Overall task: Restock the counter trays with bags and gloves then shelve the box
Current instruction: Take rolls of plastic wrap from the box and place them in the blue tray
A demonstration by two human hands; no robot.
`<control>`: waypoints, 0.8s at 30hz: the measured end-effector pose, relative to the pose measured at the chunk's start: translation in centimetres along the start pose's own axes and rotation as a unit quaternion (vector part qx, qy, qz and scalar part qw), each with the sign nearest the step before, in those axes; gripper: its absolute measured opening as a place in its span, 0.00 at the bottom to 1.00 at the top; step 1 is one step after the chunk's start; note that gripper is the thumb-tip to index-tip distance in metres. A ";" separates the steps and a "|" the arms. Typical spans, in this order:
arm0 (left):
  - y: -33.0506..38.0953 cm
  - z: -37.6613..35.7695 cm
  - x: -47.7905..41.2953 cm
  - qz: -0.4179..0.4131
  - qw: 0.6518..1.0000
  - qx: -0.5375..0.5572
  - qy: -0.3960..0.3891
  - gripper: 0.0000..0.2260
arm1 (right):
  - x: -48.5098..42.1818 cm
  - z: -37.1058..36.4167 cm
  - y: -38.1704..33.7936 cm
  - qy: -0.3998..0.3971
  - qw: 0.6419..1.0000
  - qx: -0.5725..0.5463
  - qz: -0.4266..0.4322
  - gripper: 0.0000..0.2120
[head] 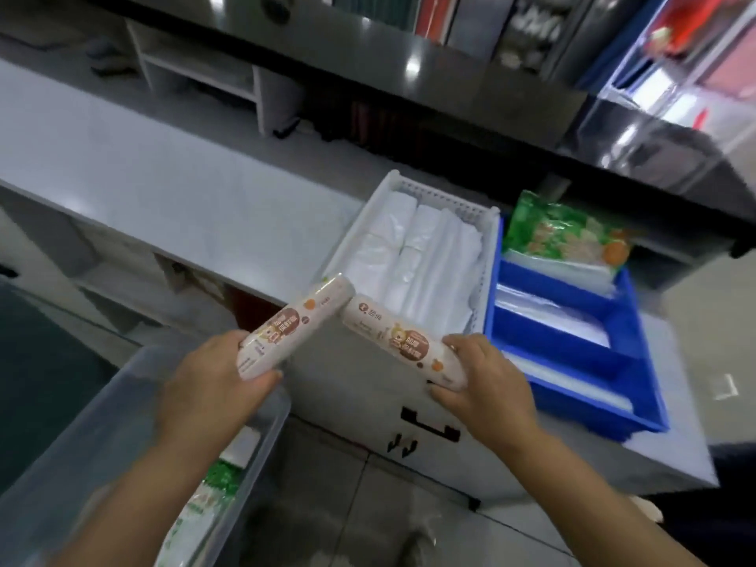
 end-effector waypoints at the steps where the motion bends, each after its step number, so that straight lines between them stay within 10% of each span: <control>1: 2.2 -1.2 0.0 -0.012 1.000 0.005 -0.007 0.13 | 0.4 1.3 2.2 0.010 1.000 -0.005 -0.006 0.28; 11: 17.9 -9.8 0.5 -0.064 0.998 -0.015 0.007 0.15 | 2.1 8.1 23.9 0.023 0.998 0.014 -0.054 0.26; 24: 21.9 -12.9 1.2 -0.008 0.999 -0.041 0.032 0.15 | -1.3 3.1 27.2 -0.077 0.995 0.051 0.039 0.20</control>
Point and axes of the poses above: each hand's wrist, its own x-axis away from the middle knuckle, its own z-axis out of the back of the hand, y = z × x, the point moved 9 cm from there along -x, towards the middle knuckle, and after that the axes turned 1 degree about -z, right-handed, at the moved point
